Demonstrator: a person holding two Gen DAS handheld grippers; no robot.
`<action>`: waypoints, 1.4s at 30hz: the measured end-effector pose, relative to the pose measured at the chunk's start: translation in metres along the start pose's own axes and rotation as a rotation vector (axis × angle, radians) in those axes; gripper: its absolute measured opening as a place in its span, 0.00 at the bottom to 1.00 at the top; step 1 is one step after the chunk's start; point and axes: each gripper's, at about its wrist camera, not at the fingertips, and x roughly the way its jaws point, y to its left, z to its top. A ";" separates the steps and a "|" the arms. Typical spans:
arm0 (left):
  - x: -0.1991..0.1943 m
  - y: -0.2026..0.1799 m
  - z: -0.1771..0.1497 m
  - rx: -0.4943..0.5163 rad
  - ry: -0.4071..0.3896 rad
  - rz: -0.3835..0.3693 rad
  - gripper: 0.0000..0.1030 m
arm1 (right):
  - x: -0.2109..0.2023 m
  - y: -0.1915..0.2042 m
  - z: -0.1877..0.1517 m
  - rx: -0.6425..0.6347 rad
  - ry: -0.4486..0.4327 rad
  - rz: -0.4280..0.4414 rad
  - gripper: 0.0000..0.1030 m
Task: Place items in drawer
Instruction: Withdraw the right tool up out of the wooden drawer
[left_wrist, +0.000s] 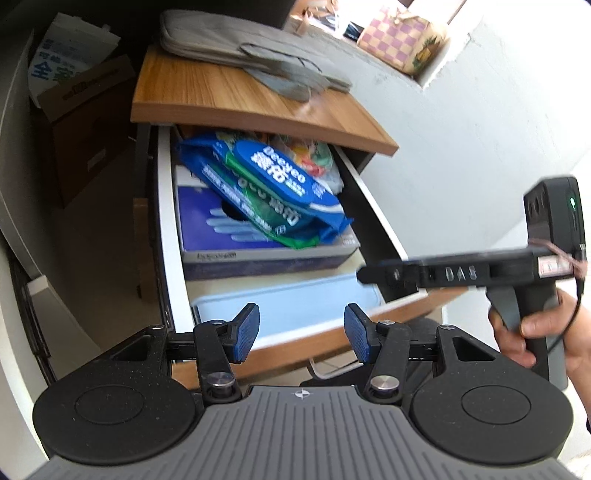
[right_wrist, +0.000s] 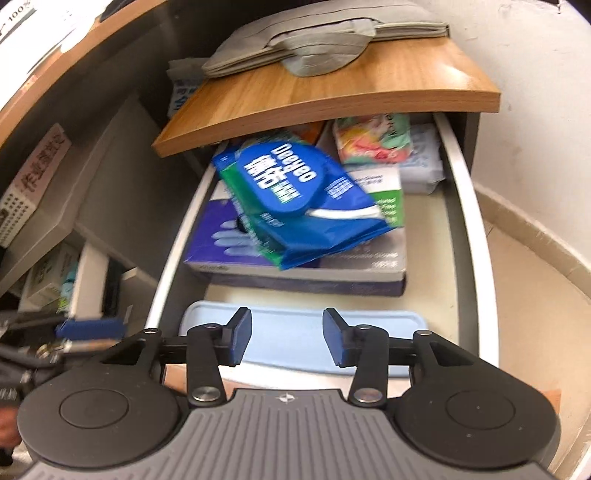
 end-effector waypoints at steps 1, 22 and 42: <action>0.002 0.000 -0.002 -0.001 0.004 0.005 0.52 | 0.003 -0.002 0.003 0.000 -0.003 -0.010 0.48; 0.008 0.005 -0.010 -0.052 -0.020 0.082 0.52 | 0.050 -0.030 0.039 0.085 -0.004 -0.063 0.48; 0.008 0.008 -0.011 -0.061 -0.023 0.087 0.52 | 0.071 -0.059 0.072 -0.042 -0.100 -0.228 0.40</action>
